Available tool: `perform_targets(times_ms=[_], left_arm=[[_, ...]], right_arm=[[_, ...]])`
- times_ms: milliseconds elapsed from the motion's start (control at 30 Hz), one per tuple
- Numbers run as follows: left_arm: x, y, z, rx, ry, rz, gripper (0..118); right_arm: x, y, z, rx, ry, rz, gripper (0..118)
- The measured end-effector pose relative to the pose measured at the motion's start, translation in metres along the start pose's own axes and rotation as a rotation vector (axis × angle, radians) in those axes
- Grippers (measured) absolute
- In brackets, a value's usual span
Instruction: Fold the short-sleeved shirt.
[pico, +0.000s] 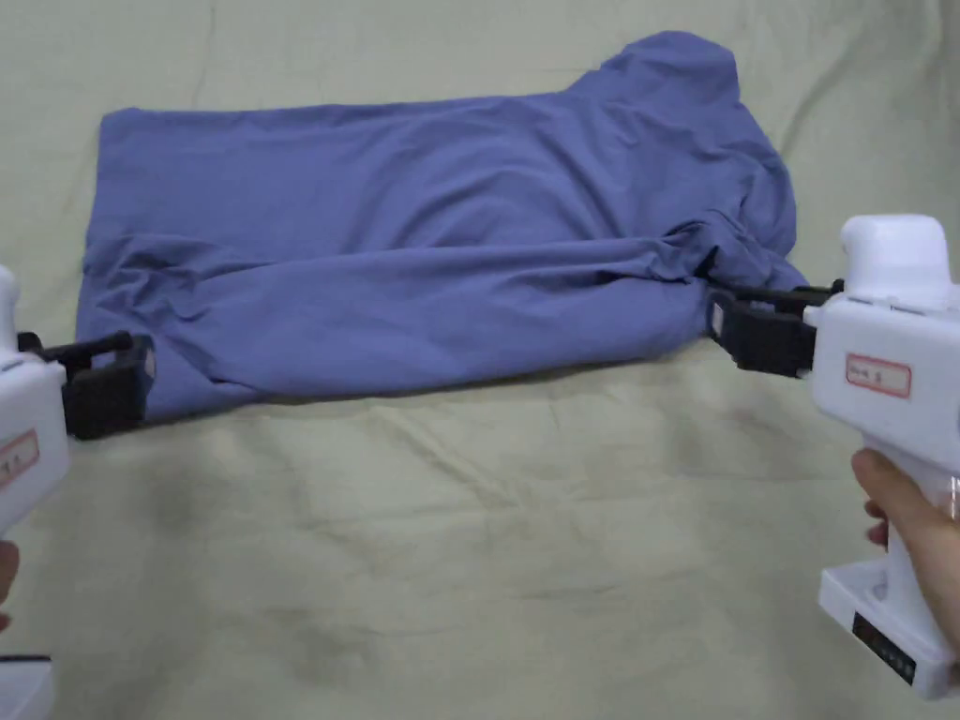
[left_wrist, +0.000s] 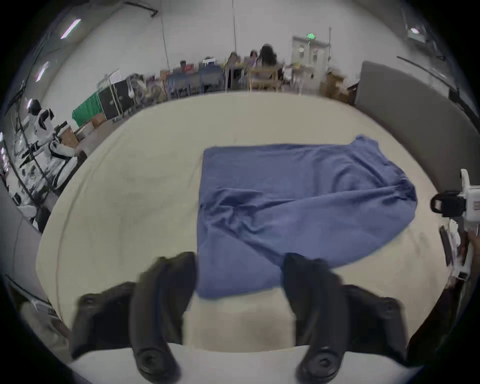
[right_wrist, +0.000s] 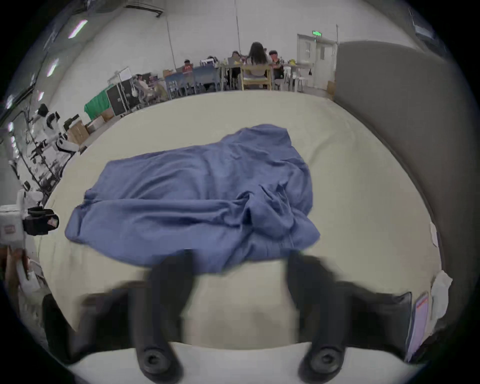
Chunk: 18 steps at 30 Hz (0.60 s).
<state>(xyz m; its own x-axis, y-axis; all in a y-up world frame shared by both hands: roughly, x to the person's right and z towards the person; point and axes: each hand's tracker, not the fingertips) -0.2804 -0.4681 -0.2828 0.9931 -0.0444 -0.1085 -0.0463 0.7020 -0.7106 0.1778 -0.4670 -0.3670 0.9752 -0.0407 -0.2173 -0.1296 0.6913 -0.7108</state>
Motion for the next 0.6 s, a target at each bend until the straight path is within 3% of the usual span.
perform_targets(times_ms=[33,67,267,300,333,367,533,567,600], left_arm=[[0.009,-0.007,0.016,-0.006,0.033,0.027,25],[0.012,-0.012,0.020,-0.023,0.051,0.043,0],[0.019,-0.006,0.012,-0.099,0.047,0.056,0],[0.016,-0.001,0.002,-0.108,0.042,0.073,14],[0.013,0.005,-0.008,-0.135,0.030,0.097,74],[0.009,0.009,-0.023,-0.162,0.028,0.108,96],[-0.007,0.013,-0.087,-0.256,0.057,0.047,93],[-0.006,0.015,-0.093,-0.257,0.033,0.022,73],[-0.008,0.014,-0.093,-0.276,-0.020,0.028,37]], right_arm=[[-0.006,-0.008,0.006,-0.001,-0.038,0.004,6],[-0.009,-0.017,0.011,0.045,-0.096,0.001,3],[-0.011,-0.024,0.018,0.008,-0.039,-0.005,3],[-0.010,-0.024,0.019,0.010,-0.029,-0.015,3],[-0.011,-0.024,0.021,0.018,-0.023,-0.022,3],[-0.011,-0.023,0.023,0.021,-0.019,-0.023,3],[-0.015,-0.017,0.020,0.017,-0.015,0.003,3],[-0.016,-0.017,0.017,0.013,-0.016,0.007,3],[-0.016,-0.017,0.015,0.007,-0.015,0.009,3]])
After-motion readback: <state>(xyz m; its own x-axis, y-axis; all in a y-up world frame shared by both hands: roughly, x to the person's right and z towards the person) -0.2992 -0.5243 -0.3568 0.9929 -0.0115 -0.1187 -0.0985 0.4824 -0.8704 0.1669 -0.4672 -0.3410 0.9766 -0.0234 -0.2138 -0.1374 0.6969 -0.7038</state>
